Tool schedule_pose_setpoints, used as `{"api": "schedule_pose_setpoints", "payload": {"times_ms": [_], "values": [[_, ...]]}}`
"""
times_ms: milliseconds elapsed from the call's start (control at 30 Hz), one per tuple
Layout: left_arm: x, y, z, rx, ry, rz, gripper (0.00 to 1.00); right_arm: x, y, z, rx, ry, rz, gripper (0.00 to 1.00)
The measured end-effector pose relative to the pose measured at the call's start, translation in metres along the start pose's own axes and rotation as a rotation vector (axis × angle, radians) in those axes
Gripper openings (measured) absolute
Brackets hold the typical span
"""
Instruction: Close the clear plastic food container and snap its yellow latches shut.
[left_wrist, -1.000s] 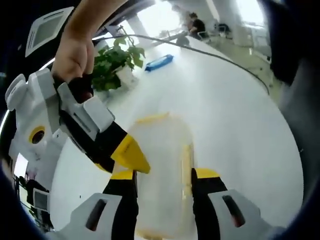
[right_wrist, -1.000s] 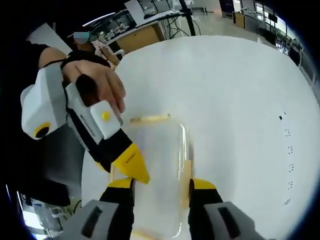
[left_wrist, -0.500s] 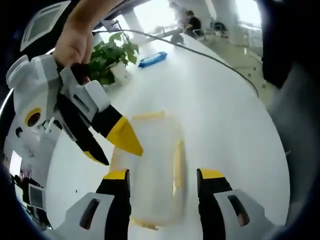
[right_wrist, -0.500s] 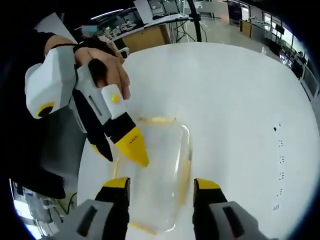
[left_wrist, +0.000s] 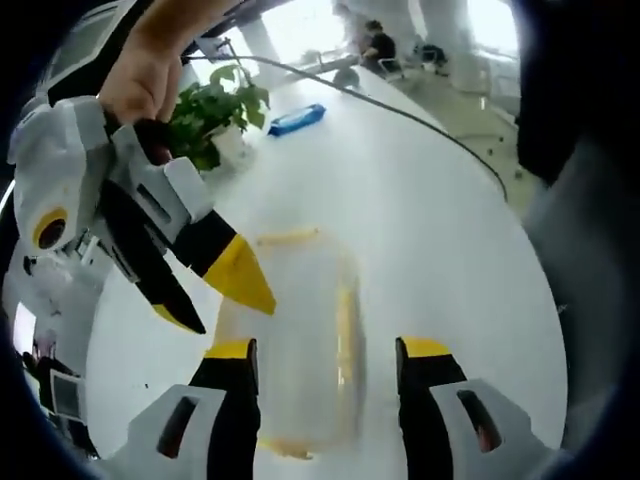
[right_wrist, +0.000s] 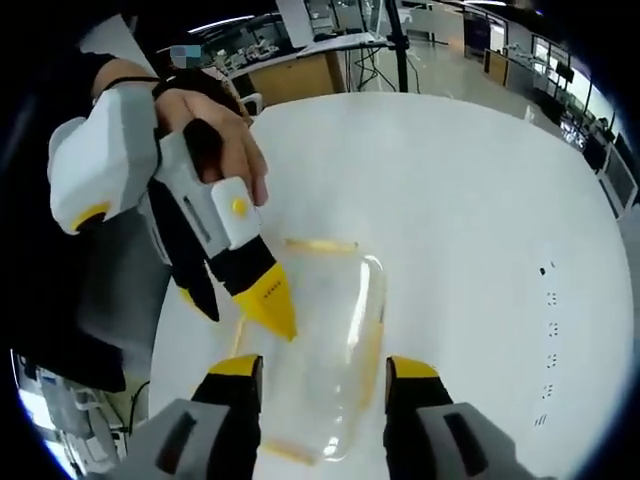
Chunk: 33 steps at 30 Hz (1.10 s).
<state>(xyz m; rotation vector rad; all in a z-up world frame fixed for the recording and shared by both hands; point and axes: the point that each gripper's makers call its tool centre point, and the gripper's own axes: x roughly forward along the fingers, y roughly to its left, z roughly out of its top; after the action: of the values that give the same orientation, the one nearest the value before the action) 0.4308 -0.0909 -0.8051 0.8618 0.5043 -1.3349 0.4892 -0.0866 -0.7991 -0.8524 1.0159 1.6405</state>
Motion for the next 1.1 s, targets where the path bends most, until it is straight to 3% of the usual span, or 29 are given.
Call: {"api": "schedule_pose_setpoints", "payload": {"times_ms": [233,300,400,700,933,1000,1100], "values": [[-0.008,0.005,0.002,-0.033,0.009,-0.104,0.56,-0.009,0.007,-0.003,-0.048,0.008,-0.057,0.47],[-0.01,0.012,-0.001,-0.026,0.036,-0.111,0.57,-0.013,0.014,-0.001,-0.041,-0.007,-0.064,0.47],[-0.011,0.024,0.003,-0.045,0.028,-0.123,0.59,-0.014,0.022,-0.004,-0.066,-0.006,-0.071,0.47],[-0.01,0.035,-0.003,-0.047,0.078,-0.168,0.58,-0.014,0.029,-0.012,-0.039,0.037,-0.125,0.46],[-0.013,0.044,-0.012,-0.142,0.111,-0.129,0.57,-0.018,0.017,-0.021,0.058,0.034,-0.216,0.46],[-0.016,0.051,-0.018,-0.185,0.133,-0.082,0.57,-0.018,0.016,-0.024,0.069,0.025,-0.243,0.47],[-0.019,0.059,-0.019,-0.273,0.12,-0.03,0.58,-0.019,0.014,-0.024,0.159,-0.017,-0.288,0.48]]}}
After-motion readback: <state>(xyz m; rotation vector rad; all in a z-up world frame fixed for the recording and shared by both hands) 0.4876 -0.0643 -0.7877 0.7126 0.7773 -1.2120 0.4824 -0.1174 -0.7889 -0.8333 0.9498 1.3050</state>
